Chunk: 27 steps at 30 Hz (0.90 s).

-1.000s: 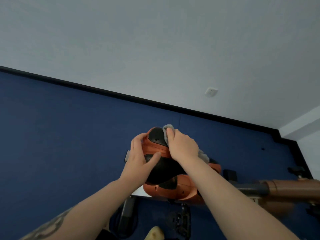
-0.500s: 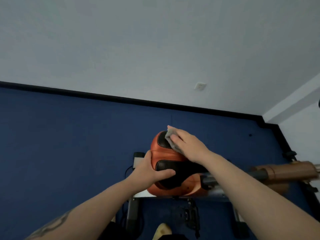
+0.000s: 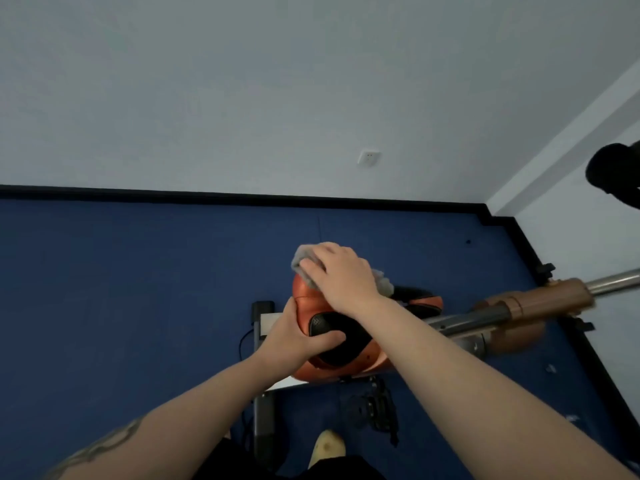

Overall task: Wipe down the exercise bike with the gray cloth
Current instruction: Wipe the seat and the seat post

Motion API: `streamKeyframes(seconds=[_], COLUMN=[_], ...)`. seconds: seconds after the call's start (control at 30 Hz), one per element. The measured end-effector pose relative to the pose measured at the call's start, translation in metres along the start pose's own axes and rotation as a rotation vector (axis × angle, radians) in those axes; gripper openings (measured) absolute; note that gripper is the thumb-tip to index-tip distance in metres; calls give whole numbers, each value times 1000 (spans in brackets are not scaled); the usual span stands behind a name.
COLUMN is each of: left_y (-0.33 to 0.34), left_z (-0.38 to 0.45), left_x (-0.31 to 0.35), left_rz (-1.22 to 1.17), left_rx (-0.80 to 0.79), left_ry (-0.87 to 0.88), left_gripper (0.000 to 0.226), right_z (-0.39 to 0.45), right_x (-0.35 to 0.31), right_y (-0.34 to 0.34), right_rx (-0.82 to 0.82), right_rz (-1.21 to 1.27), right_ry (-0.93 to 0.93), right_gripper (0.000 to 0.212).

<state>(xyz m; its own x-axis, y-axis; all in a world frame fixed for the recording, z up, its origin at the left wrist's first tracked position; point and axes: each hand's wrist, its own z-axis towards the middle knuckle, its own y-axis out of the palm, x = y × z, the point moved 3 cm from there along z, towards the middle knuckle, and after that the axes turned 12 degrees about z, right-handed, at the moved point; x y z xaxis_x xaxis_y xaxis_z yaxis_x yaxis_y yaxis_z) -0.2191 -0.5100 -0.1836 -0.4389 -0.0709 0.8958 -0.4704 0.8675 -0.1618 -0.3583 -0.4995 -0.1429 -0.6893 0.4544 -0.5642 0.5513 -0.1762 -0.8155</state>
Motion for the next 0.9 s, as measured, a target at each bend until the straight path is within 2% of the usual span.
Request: streamKeyframes(seconds=[0.07, 0.1, 0.2, 0.23, 0.27, 0.33, 0.37, 0.4, 0.47, 0.53, 0.57, 0.63, 0.73, 0.87, 0.9], left_y=[-1, -1, -3, -4, -4, -5, -6, -6, -6, -5, -5, -3, -1, -3, -2], left_z=[0, 0, 1, 1, 1, 1, 2, 2, 2, 2, 2, 1, 1, 1, 0], left_x=[0, 0, 1, 1, 1, 1, 0, -1, -2, -2, -2, -3, -2, -1, -2], left_rz=[17, 21, 17, 15, 13, 17, 18, 11, 0, 0, -6, -34, -68, -100, -97], left_rx=[-10, -16, -30, -40, -51, -69, -77, -83, -94, -97, -93, -84, -79, -71, -70], left_ry=[6, 5, 16, 16, 16, 14, 12, 12, 15, 25, 27, 26, 31, 33, 24], left_gripper=[91, 92, 90, 89, 89, 93, 93, 91, 83, 79, 80, 86, 88, 84, 86], right_z=[-13, -10, 13, 15, 11, -10, -21, -27, -22, -17, -20, -33, -47, -5, 0], right_x=[1, 8, 28, 24, 18, 9, 10, 17, 37, 49, 46, 37, 37, 36, 28], right_y=[-1, -8, -20, -19, -17, -9, -10, -15, -28, -33, -32, -21, -19, -28, -24], right_rx=[-38, -78, -124, -116, -83, -4, -7, -37, -36, 38, 73, 134, 73, -43, -42], right_rz=[14, 79, 276, 257, 195, 108, 121, 145, 179, 80, 7, -62, -18, 83, 84], right_ry=[-199, -175, 198, 245, 201, -33, -132, -151, 73, 314, 312, 166, 2, 229, 228], right_gripper=[45, 44, 43, 43, 42, 43, 45, 45, 41, 44, 45, 45, 52, 49, 47])
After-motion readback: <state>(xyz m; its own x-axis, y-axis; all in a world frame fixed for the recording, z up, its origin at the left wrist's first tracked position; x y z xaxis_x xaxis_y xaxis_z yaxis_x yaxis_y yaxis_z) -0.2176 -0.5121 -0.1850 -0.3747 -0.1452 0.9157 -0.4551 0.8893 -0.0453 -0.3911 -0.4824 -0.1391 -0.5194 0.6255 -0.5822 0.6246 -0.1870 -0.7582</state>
